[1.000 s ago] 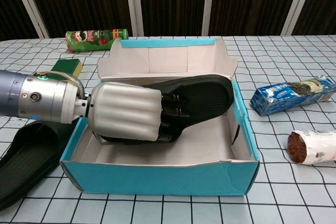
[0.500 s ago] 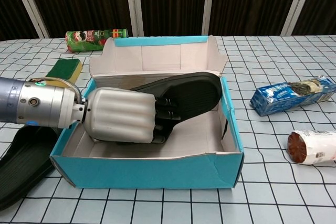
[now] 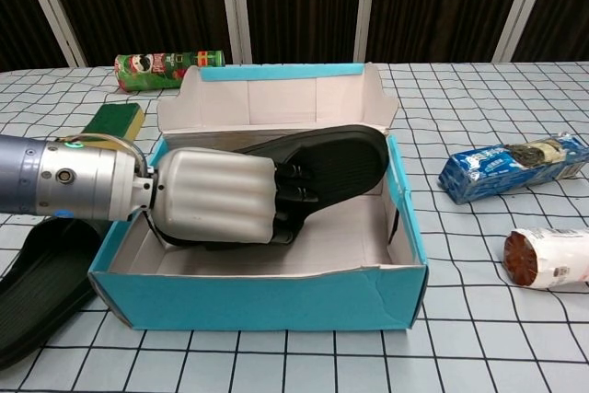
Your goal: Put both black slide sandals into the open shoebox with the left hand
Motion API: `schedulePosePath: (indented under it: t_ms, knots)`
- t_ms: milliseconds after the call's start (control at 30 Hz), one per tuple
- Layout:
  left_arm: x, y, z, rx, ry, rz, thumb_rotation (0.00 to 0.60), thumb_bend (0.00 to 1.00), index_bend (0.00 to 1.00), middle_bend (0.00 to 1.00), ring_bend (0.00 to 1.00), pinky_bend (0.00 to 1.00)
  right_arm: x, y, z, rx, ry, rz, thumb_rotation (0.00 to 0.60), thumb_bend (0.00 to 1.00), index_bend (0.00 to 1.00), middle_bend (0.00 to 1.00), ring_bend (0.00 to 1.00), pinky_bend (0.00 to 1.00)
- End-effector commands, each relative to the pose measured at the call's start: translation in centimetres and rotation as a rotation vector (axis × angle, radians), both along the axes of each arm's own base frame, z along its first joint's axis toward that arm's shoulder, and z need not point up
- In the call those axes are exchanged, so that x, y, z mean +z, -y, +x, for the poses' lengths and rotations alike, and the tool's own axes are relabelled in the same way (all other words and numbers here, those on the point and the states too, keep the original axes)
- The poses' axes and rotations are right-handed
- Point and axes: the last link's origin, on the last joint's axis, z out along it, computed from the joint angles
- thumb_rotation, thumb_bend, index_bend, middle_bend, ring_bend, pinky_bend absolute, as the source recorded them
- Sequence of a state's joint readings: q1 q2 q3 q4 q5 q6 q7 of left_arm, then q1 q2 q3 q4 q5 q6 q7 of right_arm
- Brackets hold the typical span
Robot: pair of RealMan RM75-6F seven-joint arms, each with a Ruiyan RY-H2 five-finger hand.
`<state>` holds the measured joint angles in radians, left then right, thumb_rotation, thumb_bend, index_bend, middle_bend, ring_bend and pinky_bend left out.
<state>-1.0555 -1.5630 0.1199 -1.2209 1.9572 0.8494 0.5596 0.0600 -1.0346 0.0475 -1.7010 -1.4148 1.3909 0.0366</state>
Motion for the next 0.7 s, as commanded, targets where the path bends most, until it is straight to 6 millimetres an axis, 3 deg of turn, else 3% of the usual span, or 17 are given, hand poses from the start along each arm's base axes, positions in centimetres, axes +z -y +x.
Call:
schedulePosePath:
  t_ms: [33, 300, 700]
  knots:
    - [-0.2, 0.1, -0.3, 0.125, 0.025, -0.04, 0.6, 0.39, 0.39, 0.47, 0.13, 0.13, 0.0, 0.0, 0.0, 0.0, -0.001, 0.0, 0.6, 0.27, 0.17, 0.06, 0.11, 0.07]
    - [0.2, -0.1, 0.5, 0.24, 0.079, -0.075, 0.6, 0.39, 0.36, 0.44, 0.13, 0.15, -0.2, 0.0, 0.0, -0.007, -0.004, 0.003, 0.6, 0.27, 0.17, 0.06, 0.11, 0.07]
    - [0.4, -0.3, 1.2, 0.2, 0.084, -0.053, 0.6, 0.39, 0.29, 0.37, 0.09, 0.15, -0.1, 0.0, 0.0, -0.02, -0.002, 0.001, 0.6, 0.27, 0.17, 0.06, 0.11, 0.07]
